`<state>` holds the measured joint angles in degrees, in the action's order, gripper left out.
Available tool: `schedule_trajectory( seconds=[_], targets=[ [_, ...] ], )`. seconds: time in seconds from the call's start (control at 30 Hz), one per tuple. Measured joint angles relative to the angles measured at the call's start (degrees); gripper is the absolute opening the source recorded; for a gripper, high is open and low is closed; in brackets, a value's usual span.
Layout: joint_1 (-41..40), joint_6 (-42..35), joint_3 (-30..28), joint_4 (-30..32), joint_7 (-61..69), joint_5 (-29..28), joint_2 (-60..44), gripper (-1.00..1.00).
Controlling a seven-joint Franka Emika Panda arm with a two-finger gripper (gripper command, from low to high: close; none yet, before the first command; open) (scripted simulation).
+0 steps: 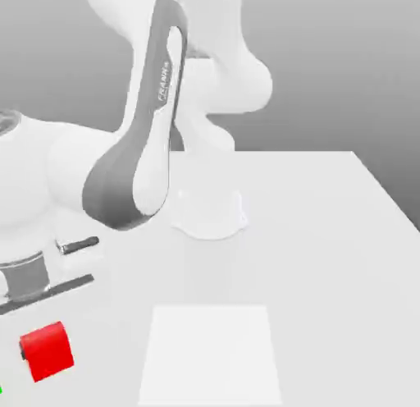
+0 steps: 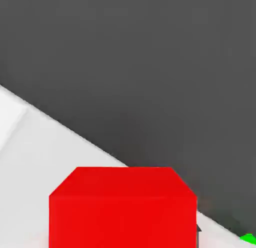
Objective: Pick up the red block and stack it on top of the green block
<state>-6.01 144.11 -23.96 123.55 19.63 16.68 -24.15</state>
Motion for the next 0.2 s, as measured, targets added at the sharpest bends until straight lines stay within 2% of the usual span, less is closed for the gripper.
schedule_trajectory(
  seconds=[0.03,0.2],
  targets=[
    [-2.82,1.13,0.54,-2.18,0.72,2.42,-3.54,1.0],
    [-2.82,1.13,0.54,-2.18,0.72,2.42,-3.54,1.0]
  ],
)
